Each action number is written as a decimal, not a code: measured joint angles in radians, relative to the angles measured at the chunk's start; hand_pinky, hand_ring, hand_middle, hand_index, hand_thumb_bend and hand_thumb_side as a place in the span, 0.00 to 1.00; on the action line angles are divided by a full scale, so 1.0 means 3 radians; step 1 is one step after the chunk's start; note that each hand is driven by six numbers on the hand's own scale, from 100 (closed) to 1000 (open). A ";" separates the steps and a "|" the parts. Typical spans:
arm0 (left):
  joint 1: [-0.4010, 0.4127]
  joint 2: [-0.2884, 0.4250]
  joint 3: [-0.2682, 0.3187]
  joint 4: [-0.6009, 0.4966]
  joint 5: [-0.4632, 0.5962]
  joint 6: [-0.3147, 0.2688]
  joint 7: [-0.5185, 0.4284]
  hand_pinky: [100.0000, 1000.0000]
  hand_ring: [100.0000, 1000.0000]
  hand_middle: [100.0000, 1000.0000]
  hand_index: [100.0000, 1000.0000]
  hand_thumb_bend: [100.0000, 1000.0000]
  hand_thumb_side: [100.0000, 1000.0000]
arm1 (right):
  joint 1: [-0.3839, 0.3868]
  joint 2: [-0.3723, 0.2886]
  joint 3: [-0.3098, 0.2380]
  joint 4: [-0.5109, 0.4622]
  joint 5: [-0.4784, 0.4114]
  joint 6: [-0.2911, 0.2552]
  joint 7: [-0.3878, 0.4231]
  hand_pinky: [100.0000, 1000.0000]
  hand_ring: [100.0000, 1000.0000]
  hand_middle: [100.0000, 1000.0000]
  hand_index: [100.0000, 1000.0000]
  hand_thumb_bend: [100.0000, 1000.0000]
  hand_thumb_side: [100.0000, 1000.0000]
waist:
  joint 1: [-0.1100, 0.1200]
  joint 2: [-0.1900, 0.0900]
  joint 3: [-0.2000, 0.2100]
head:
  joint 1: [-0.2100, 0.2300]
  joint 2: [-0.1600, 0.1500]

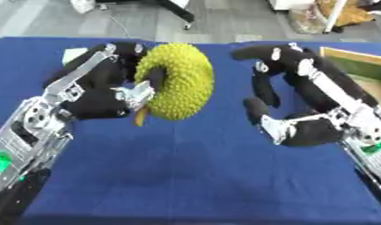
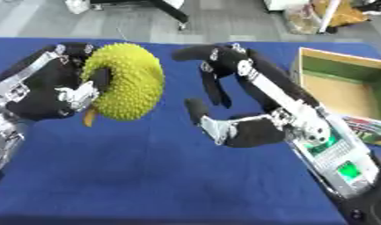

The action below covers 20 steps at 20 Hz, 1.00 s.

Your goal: Pick up the objects with one hand, pass them to the other hand, and then place them into the box on the other side of the table.

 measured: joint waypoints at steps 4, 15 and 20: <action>-0.0117 0.0060 -0.0064 0.0000 0.0048 0.0012 -0.0018 0.62 0.45 0.40 0.50 0.00 0.08 | -0.0096 0.0037 0.0024 0.0000 0.0356 -0.0018 0.0047 0.12 0.05 0.10 0.91 0.13 0.14 | 0.0000 0.0000 0.0005 | 0.0001 0.0000; -0.0321 0.0187 -0.0235 0.0000 0.0297 0.0129 -0.0149 0.63 0.45 0.40 0.51 0.00 0.10 | -0.0225 0.0121 0.0050 -0.0001 0.1636 -0.0011 -0.0524 0.04 0.00 0.03 0.93 0.40 0.09 | 0.0000 0.0000 0.0006 | 0.0000 0.0000; -0.0352 0.0210 -0.0287 0.0000 0.0358 0.0182 -0.0204 0.63 0.46 0.40 0.51 0.00 0.10 | -0.0239 0.0150 0.0103 -0.0001 0.2098 0.0104 -0.0785 0.00 0.00 0.00 0.89 0.39 0.06 | 0.0000 0.0000 0.0006 | -0.0001 0.0000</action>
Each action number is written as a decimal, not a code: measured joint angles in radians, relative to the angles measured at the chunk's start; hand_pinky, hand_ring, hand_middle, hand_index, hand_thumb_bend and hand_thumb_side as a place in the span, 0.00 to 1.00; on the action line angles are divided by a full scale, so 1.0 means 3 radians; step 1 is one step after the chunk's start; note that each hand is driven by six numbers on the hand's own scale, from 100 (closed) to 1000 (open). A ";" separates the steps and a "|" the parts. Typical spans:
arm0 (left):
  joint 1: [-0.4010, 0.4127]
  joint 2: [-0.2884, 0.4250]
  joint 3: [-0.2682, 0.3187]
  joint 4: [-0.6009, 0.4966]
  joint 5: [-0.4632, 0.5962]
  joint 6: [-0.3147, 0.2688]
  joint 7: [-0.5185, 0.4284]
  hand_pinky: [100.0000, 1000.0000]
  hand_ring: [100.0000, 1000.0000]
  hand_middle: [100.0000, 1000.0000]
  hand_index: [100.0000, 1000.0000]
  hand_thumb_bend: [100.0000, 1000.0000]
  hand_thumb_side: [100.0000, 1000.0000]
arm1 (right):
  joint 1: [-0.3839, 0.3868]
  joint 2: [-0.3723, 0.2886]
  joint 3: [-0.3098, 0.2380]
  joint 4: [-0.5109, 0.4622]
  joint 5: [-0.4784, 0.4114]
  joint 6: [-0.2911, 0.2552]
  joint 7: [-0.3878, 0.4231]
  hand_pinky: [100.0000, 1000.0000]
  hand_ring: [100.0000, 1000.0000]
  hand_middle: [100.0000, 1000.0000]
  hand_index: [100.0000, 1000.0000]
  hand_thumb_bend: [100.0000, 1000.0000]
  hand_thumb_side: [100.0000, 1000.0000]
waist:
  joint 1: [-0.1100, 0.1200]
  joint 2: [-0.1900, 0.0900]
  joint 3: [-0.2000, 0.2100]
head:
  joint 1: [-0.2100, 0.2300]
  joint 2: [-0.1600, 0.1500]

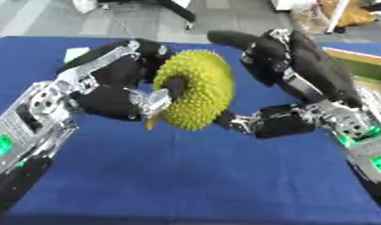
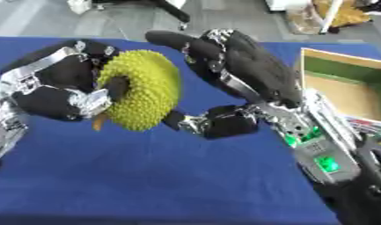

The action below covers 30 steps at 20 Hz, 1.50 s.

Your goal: Pick up the objects with one hand, pass them to the other hand, and then place them into the box on the other side of the table.

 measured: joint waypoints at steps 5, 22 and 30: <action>-0.0008 0.0000 -0.0019 0.0000 0.0019 0.0026 -0.0023 0.63 0.46 0.40 0.51 0.00 0.10 | 0.0000 0.0023 0.0060 0.0000 0.0157 0.0077 -0.0121 0.00 0.00 0.00 0.72 0.32 0.02 | 0.0000 0.0000 0.0000 | -0.0002 0.0000; 0.0036 0.0001 0.0040 0.0000 -0.0022 -0.0015 0.0049 0.68 0.61 0.60 0.70 0.18 0.53 | 0.0030 0.0023 0.0118 0.0000 -0.0342 0.0207 -0.0279 0.00 0.00 0.00 0.27 0.10 0.00 | 0.0000 0.0000 -0.0011 | -0.0002 0.0000; 0.0158 0.0031 0.0222 -0.0001 -0.0348 -0.0179 0.0199 0.76 0.76 0.77 0.80 0.39 0.66 | 0.0040 -0.0012 0.0102 0.0000 -0.0464 0.0148 -0.0359 0.00 0.00 0.00 0.26 0.07 0.00 | 0.0000 0.0000 -0.0021 | -0.0019 0.0000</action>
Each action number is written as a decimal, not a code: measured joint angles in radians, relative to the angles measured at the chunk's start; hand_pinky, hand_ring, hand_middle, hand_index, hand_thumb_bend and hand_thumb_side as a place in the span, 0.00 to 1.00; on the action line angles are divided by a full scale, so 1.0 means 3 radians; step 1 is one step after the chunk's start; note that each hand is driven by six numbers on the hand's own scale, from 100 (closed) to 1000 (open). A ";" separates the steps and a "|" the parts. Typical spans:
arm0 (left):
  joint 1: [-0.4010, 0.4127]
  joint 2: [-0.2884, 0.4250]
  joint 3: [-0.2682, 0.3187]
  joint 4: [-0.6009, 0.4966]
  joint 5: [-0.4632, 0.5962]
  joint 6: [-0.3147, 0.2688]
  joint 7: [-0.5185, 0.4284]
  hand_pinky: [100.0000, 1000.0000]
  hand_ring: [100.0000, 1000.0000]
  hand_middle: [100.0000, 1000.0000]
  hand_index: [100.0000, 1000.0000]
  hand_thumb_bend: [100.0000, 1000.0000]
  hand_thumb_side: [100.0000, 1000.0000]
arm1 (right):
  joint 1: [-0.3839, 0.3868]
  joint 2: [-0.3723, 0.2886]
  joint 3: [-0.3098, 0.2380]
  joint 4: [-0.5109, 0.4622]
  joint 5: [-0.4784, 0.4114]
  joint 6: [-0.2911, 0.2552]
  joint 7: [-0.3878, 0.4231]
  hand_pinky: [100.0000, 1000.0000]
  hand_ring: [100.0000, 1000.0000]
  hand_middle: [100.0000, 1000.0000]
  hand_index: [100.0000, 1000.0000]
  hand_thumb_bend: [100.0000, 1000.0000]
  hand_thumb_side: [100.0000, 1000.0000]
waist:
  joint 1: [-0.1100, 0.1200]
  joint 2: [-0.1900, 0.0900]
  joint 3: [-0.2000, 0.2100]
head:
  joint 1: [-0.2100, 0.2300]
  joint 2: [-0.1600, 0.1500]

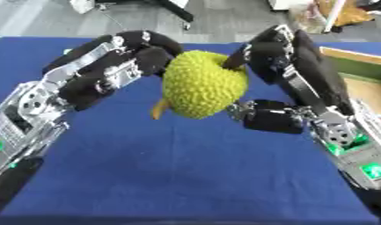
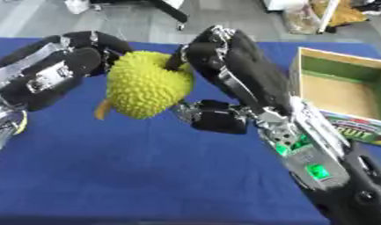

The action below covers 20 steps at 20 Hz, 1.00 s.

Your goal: Pick up the objects with one hand, pass them to the other hand, and then place them into the box on the other side of the table.

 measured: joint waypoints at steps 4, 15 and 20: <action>0.0158 0.0000 0.0174 -0.0001 -0.0131 -0.0114 0.0119 0.76 0.76 0.77 0.80 0.38 0.66 | 0.0094 -0.0119 -0.0081 0.0000 -0.0111 0.0046 -0.0078 0.00 0.00 0.00 0.26 0.04 0.00 | 0.0000 0.0000 0.0029 | -0.0064 0.0000; 0.0519 -0.0005 0.0855 -0.0001 -0.0257 -0.0398 0.0650 0.75 0.75 0.75 0.79 0.35 0.63 | 0.0432 -0.0612 -0.0522 0.0000 -0.0491 0.0262 -0.0433 0.00 0.00 0.00 0.26 0.01 0.00 | 0.0000 0.0000 0.0022 | -0.0203 0.0000; 0.0623 -0.0053 0.0890 -0.0001 -0.0264 -0.0465 0.0897 0.74 0.72 0.72 0.76 0.33 0.63 | 0.0539 -0.0723 -0.0651 0.0000 -0.0587 0.0342 -0.0552 0.00 0.00 0.00 0.26 0.00 0.00 | -0.0008 0.0000 0.0002 | -0.0303 0.0000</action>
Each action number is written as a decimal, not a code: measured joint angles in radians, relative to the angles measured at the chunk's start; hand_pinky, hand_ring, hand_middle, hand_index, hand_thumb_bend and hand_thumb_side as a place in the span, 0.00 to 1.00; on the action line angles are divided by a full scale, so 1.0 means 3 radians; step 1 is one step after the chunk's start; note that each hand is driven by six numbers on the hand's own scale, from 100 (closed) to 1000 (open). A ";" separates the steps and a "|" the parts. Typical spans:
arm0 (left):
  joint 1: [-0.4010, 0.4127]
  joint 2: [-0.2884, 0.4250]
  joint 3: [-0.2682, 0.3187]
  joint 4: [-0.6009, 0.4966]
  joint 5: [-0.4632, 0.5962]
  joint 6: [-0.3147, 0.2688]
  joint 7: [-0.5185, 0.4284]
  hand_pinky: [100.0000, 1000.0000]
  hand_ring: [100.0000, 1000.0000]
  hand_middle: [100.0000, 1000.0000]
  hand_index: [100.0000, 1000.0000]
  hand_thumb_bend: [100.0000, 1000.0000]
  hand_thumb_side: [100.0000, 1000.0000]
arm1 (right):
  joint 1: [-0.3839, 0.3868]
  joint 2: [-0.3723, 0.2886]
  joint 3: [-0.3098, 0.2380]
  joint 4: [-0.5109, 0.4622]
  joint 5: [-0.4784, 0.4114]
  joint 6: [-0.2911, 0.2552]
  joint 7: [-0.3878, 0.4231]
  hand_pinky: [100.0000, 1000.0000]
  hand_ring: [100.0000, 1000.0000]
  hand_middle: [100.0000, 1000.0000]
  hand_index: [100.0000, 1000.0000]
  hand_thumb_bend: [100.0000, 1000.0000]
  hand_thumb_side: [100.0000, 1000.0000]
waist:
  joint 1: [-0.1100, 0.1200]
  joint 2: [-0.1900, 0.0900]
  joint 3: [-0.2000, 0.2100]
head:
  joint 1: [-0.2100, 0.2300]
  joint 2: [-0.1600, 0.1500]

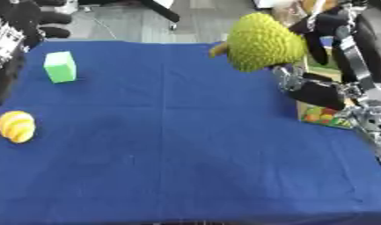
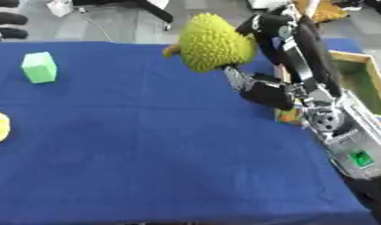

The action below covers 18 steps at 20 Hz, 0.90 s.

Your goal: Pick up the objects with one hand, pass them to the other hand, and then place them into the box on the other side of the table.

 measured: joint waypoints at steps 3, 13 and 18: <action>0.0206 -0.0120 0.0072 0.0000 -0.0065 -0.0048 0.0130 0.73 0.72 0.72 0.76 0.33 0.64 | 0.0199 -0.0180 -0.0178 0.0032 -0.0084 0.0113 -0.0114 0.00 0.00 0.00 0.26 0.00 0.00 | -0.0008 0.0000 0.0014 | -0.0161 0.0000; 0.0584 -0.0469 0.0157 0.0001 -0.0421 -0.0287 0.0271 0.73 0.70 0.70 0.74 0.32 0.64 | 0.0202 -0.0547 -0.0589 0.0606 -0.0408 0.0585 -0.0327 0.00 0.00 0.00 0.26 0.00 0.01 | -0.0008 0.0002 0.0108 | -0.0456 0.0013; 0.0622 -0.0577 0.0187 0.0001 -0.0519 -0.0329 0.0288 0.73 0.70 0.70 0.74 0.32 0.64 | 0.0072 -0.0547 -0.0702 0.1006 -0.0599 0.0841 -0.0256 0.00 0.00 0.00 0.26 0.00 0.01 | -0.0008 0.0004 0.0135 | -0.0497 0.0020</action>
